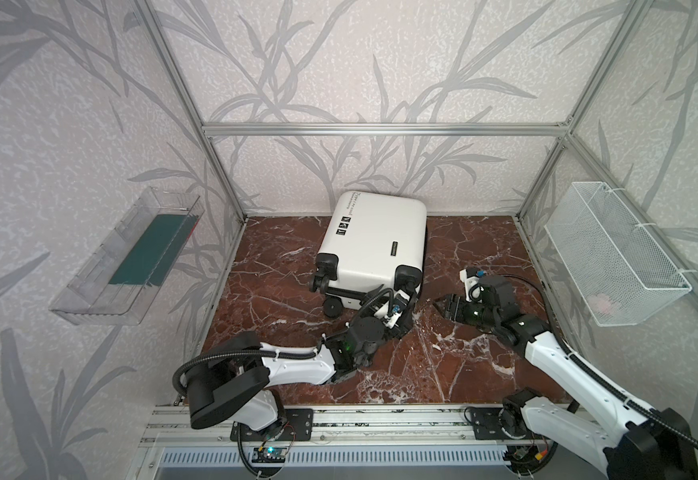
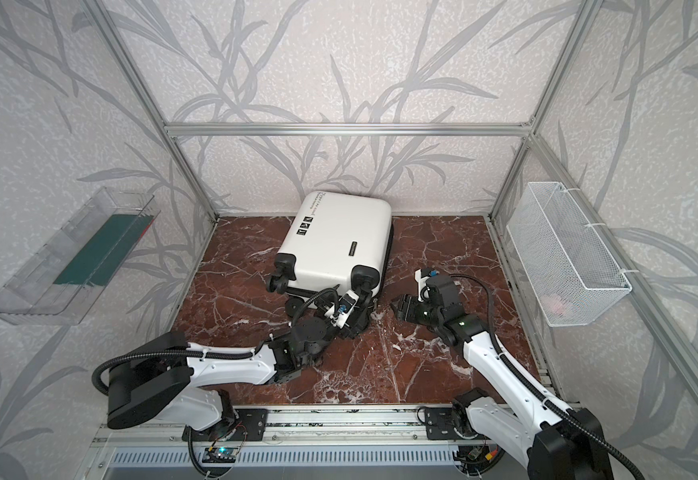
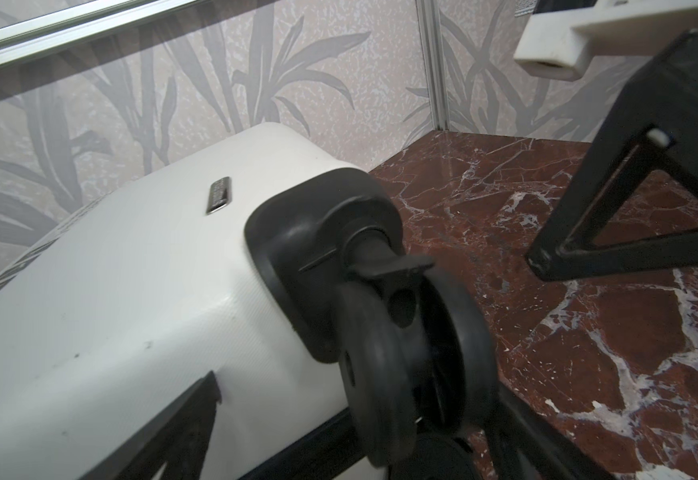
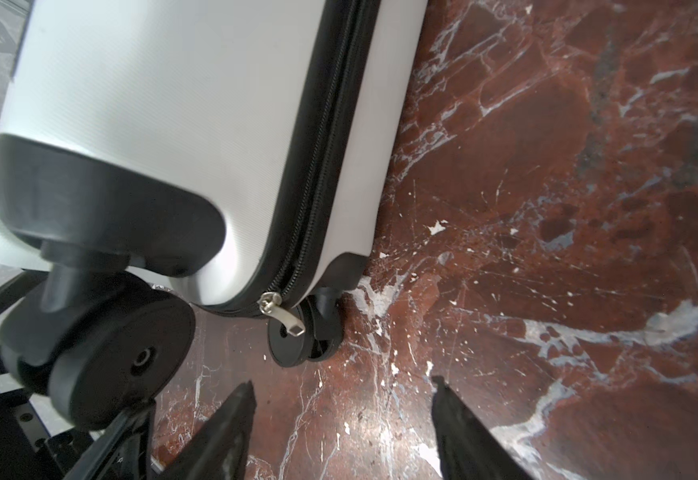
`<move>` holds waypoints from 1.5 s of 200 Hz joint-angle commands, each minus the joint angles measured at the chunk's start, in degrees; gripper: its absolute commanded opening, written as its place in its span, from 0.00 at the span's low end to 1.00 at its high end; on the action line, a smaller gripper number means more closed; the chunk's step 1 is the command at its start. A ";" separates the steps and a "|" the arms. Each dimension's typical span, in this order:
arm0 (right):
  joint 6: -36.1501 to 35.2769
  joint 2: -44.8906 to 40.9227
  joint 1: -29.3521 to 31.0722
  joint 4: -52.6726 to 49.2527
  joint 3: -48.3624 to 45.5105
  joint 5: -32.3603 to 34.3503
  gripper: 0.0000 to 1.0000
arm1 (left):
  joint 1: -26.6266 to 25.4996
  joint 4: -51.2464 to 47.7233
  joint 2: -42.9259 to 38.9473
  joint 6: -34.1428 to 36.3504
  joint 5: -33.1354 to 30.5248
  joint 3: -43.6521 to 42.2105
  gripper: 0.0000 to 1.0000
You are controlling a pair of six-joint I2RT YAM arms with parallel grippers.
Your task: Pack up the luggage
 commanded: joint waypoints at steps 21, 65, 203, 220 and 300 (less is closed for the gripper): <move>0.67 4.41 2.00 4.51 4.77 -3.16 0.56 | 0.35 0.40 -3.52 -2.90 -1.48 -2.38 0.99; 0.98 8.41 5.52 5.67 8.42 -3.31 0.41 | 0.35 0.93 -3.03 -5.05 -0.24 -2.41 0.99; 3.29 11.02 9.04 8.02 8.49 -2.82 0.29 | 0.91 8.07 6.71 -2.63 -0.64 3.27 0.99; 3.40 11.02 9.14 8.18 8.40 -2.79 0.29 | 1.02 9.03 7.57 -2.28 -1.65 3.86 0.99; 2.79 9.79 9.13 6.89 8.31 -1.85 0.30 | 2.83 8.75 7.29 3.71 0.83 4.97 0.91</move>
